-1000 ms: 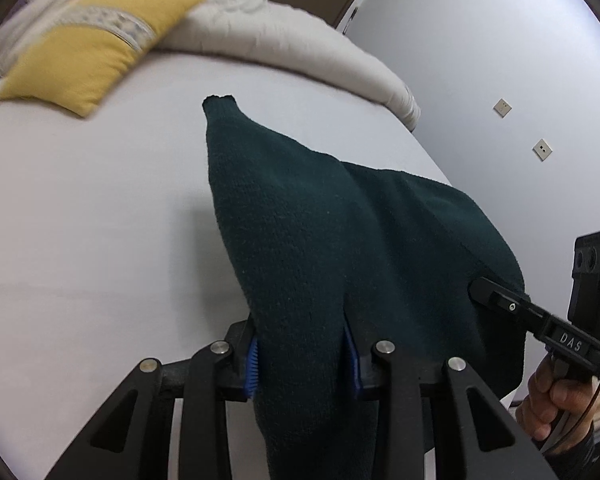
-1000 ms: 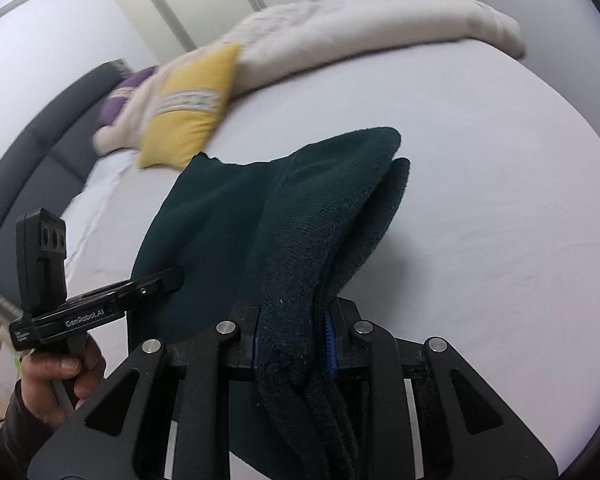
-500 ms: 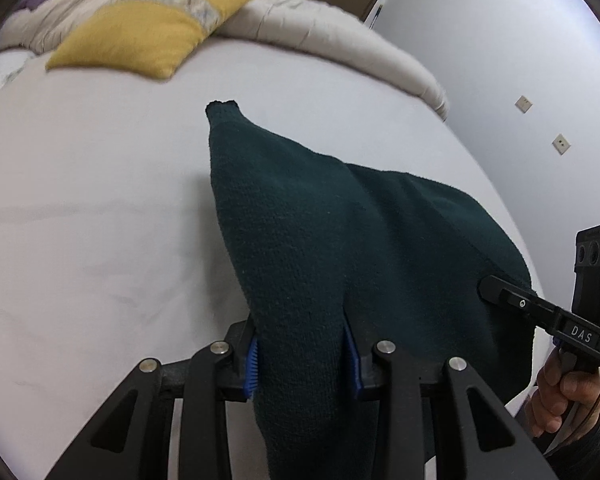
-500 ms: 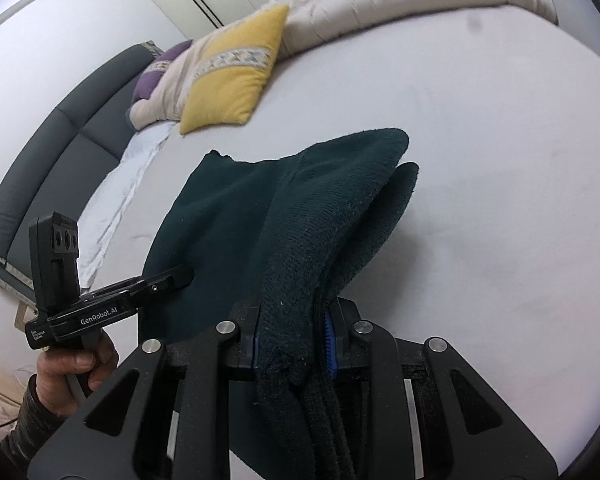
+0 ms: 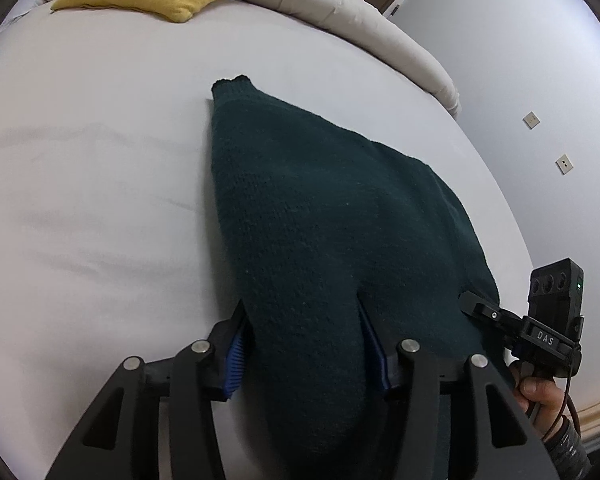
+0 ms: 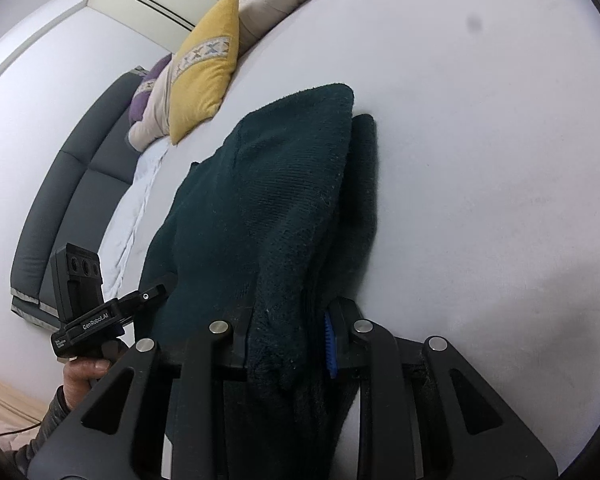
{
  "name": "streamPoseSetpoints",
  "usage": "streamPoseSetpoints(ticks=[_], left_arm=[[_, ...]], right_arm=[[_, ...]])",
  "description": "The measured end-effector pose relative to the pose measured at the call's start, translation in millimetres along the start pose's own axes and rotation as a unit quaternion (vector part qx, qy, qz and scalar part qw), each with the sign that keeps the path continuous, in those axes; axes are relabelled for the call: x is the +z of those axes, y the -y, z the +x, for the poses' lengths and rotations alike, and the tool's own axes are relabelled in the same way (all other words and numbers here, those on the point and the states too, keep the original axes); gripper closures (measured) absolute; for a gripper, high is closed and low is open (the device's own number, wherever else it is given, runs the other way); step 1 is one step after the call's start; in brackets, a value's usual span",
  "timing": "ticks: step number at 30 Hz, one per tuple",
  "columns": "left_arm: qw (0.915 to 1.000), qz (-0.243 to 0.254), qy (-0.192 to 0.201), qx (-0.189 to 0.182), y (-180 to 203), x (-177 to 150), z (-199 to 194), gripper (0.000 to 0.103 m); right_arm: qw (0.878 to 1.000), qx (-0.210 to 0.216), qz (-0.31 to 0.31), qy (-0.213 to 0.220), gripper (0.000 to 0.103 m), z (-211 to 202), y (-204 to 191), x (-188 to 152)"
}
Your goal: Fold small clothes
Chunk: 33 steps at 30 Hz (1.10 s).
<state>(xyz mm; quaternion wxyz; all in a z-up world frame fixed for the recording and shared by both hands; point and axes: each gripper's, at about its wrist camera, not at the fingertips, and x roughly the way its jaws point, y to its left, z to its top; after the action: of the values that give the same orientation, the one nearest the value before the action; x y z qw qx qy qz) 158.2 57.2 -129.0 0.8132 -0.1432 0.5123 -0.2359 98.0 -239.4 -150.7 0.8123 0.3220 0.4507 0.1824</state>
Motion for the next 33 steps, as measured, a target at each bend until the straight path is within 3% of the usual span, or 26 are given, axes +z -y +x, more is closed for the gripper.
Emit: streamPoseSetpoints(ticks=[4, 7, 9, 11, 14, 16, 19, 20, 21, 23, 25, 27, 29, 30, 33], left_arm=[[0.9999, -0.016, 0.002, 0.003, -2, -4, -11, 0.045], [0.9987, -0.002, 0.024, 0.045, 14, -11, -35, 0.047], [0.9951, 0.022, 0.061, 0.074, 30, -18, -63, 0.049], [0.9901, 0.034, 0.100, 0.092, 45, -24, -87, 0.049], [0.9846, 0.066, 0.128, 0.098, 69, -41, -101, 0.049], [0.9869, 0.082, 0.103, 0.093, 77, -52, -86, 0.049], [0.9916, 0.070, 0.050, 0.097, 68, -68, -50, 0.049], [0.9916, 0.070, 0.039, 0.101, 67, -71, -43, 0.049], [0.9907, 0.077, 0.041, 0.104, 69, -72, -38, 0.049], [0.9890, 0.089, 0.049, 0.108, 71, -77, -38, 0.049], [0.9906, 0.076, 0.053, 0.100, 69, -74, -45, 0.049], [0.9894, 0.069, 0.080, 0.100, 73, -72, -64, 0.049], [0.9808, 0.090, 0.123, 0.122, 84, -77, -88, 0.047], [0.9752, 0.101, 0.143, 0.135, 89, -79, -99, 0.037], [0.9455, 0.122, 0.235, 0.190, 111, -90, -143, 0.010]], right_arm=[[1.000, -0.013, 0.009, 0.000, 0.076, -16, 0, -4], [0.997, -0.072, 0.028, 0.022, 0.057, -51, -14, -15], [0.992, -0.115, 0.015, 0.057, 0.057, -79, -32, -22], [0.992, -0.099, 0.010, 0.078, 0.057, -101, -46, -26], [0.995, -0.031, -0.038, 0.082, 0.057, -111, -79, -38], [0.996, -0.005, -0.063, 0.057, 0.057, -97, -92, -48], [0.999, -0.041, -0.031, -0.003, 0.060, -59, -62, -65], [1.000, -0.031, -0.002, -0.005, 0.075, -53, -40, -73], [1.000, 0.001, 0.013, 0.025, 0.081, -61, -27, -78], [0.998, 0.023, 0.048, 0.036, 0.082, -76, -13, -81], [0.998, 0.003, 0.044, 0.044, 0.078, -91, -14, -81], [0.996, -0.046, 0.022, 0.075, 0.075, -118, -27, -79], [0.992, -0.065, -0.011, 0.105, 0.075, -140, -46, -76], [0.989, -0.075, -0.030, 0.120, 0.072, -152, -57, -74], [0.971, -0.125, -0.107, 0.175, 0.057, -178, -101, -76]])
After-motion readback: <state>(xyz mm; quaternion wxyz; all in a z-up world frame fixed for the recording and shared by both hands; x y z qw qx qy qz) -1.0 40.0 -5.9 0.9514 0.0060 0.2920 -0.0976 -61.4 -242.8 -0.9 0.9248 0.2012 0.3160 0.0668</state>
